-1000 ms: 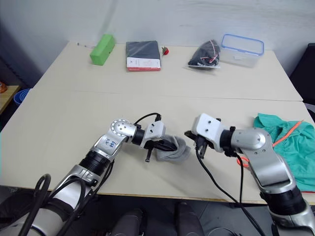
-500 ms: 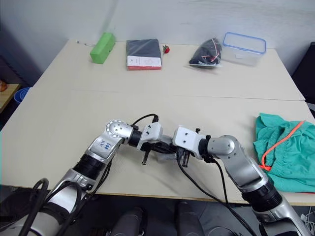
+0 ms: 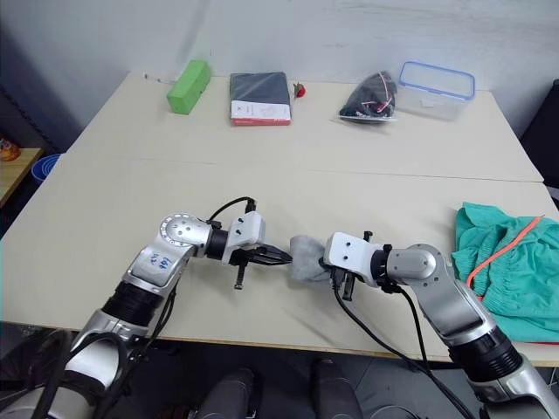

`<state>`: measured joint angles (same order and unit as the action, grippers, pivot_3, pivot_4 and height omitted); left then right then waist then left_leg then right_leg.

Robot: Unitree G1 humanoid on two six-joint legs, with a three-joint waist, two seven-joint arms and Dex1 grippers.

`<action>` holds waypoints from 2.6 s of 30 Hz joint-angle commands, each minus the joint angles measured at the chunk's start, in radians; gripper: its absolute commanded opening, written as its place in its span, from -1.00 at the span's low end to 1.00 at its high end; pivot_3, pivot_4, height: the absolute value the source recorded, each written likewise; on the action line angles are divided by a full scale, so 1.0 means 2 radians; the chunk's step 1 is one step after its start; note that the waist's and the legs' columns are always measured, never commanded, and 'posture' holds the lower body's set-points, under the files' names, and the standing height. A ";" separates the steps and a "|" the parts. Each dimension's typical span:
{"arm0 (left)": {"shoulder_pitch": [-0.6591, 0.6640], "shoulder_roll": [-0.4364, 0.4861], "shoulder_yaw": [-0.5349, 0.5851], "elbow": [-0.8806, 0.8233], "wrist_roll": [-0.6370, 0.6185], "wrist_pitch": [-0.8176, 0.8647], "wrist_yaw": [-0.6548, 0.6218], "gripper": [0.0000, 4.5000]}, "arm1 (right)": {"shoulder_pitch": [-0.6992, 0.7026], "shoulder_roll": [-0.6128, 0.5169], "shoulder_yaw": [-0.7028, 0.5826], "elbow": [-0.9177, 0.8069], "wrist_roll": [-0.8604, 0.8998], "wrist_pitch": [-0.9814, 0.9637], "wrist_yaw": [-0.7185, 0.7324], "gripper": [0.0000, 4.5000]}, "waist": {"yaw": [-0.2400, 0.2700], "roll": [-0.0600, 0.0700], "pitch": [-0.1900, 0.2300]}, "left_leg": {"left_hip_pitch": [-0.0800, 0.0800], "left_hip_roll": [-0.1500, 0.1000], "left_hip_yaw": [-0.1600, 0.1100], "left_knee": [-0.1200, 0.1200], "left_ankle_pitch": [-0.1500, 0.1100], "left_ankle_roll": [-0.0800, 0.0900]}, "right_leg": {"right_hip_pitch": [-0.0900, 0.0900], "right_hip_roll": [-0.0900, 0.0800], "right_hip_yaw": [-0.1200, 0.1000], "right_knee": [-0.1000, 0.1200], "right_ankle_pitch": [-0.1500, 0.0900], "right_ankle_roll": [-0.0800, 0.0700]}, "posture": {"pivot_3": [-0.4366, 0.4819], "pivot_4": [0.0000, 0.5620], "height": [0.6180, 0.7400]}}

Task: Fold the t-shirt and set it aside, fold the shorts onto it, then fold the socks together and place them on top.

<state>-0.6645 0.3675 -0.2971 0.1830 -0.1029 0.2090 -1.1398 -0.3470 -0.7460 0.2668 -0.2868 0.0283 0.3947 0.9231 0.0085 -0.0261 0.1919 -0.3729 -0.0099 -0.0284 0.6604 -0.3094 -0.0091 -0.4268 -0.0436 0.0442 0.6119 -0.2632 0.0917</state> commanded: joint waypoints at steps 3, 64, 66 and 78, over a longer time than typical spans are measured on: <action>-0.026 -0.019 0.000 0.000 -0.009 -0.006 0.002 -0.99 | 0.006 -0.007 -0.003 -0.005 -0.008 0.003 0.001 -1.00 | -0.001 0.000 0.000 | 0.000 0.000 0.000 0.000 0.000 0.000 | 0.000 0.000 0.000 0.000 0.000 0.000 | -0.05 -0.47 1.00; -0.036 -0.027 -0.020 0.069 0.045 -0.093 0.017 -1.00 | -0.037 0.095 -0.337 0.085 0.423 0.610 -0.115 0.98 | 0.002 0.000 0.000 | 0.000 -0.001 0.002 0.001 0.001 0.002 | -0.001 -0.001 0.007 0.002 0.002 0.002 | -0.05 -0.47 1.00; -0.036 -0.025 -0.020 0.068 0.045 -0.093 0.017 -1.00 | -0.046 0.105 -0.332 0.108 0.426 0.610 -0.132 0.98 | 0.001 0.000 0.000 | -0.001 -0.001 0.002 0.001 0.001 0.002 | -0.002 -0.001 0.007 0.002 0.002 0.002 | -0.05 -0.47 1.00; -0.033 -0.020 -0.022 0.055 0.047 -0.089 0.022 -1.00 | -0.092 0.160 -0.279 0.202 0.414 0.598 -0.175 0.98 | -0.019 0.000 0.000 | 0.001 -0.001 0.004 0.001 0.001 0.003 | -0.001 -0.001 0.007 0.002 0.002 0.004 | -0.05 -0.47 1.00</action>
<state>-0.7226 0.3292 -0.3515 0.3285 0.0002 0.0325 -1.1023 -0.5238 -0.4712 -0.3291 0.0683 0.8809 1.5994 0.5974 -0.0290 -0.0260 0.1913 -0.3714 -0.0110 -0.0197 0.6619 -0.3082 -0.0038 -0.4292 -0.0446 0.0584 0.6164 -0.2587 0.0988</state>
